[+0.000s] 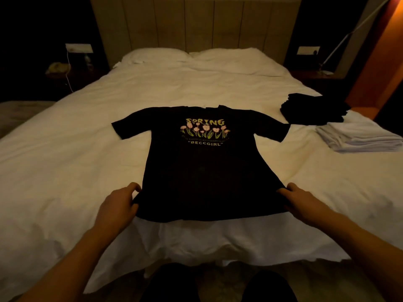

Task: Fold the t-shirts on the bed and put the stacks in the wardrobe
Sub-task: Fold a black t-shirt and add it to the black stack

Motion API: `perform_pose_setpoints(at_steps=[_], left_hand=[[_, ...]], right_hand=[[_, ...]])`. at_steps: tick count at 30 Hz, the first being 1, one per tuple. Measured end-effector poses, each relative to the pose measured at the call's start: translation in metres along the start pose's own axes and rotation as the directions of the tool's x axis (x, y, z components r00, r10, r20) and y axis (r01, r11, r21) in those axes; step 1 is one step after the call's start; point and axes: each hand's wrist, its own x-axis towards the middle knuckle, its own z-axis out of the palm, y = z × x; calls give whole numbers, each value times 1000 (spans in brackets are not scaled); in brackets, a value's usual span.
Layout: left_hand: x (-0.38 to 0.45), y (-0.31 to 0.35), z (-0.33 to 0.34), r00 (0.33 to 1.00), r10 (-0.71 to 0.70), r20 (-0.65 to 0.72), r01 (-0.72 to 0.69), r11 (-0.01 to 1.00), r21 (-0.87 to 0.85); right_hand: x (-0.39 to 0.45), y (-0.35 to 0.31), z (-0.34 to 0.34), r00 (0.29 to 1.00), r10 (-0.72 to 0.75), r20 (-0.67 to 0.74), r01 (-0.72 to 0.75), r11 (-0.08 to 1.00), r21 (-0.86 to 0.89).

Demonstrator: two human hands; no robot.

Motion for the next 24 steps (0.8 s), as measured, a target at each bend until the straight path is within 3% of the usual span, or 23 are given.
perform_pose_setpoints(at_steps=[2, 5, 7, 9, 11, 12, 15, 17, 20, 23, 24], left_hand=[[-1, -3, 0, 996, -49, -69, 50, 999, 10], [-3, -2, 6, 970, -211, -118, 174, 949, -263], [-3, 2, 13, 940, -340, -40, 286, 844, -455], [-7, 6, 22, 916, -401, 3, 337, 764, -551], [-11, 9, 27, 890, -455, -46, 355, 750, -558], [-12, 11, 25, 871, -484, -83, 360, 744, -563], [-16, 13, 20, 878, -419, -230, 287, 847, -448], [-19, 7, 18, 901, -326, -287, 222, 914, -341], [-21, -4, 15, 923, -294, -248, 241, 945, -222], [-27, -7, 18, 989, -142, -36, 145, 985, 90], [-27, -7, 19, 989, -151, -4, 150, 984, 95]], right_hand=[[-3, 9, 0, 1000, 6, 7, -7, 999, 35], [-7, 10, 2, 988, 103, -111, -68, 957, 283], [-11, 4, 2, 955, 248, -162, -114, 812, 572], [-15, 1, 6, 912, 391, -121, -147, 589, 794], [-18, -3, 14, 877, 479, -47, -176, 409, 895], [-19, -6, 17, 860, 510, -34, -183, 369, 911], [-20, -11, 22, 815, 557, -156, -189, 511, 839], [-20, -11, 19, 786, 591, -182, -200, 522, 829], [-10, -4, 15, 754, 647, -116, -147, 339, 929], [-10, 1, 15, 742, 669, -45, -82, 157, 984], [-13, 2, 19, 749, 663, -9, -68, 90, 994]])
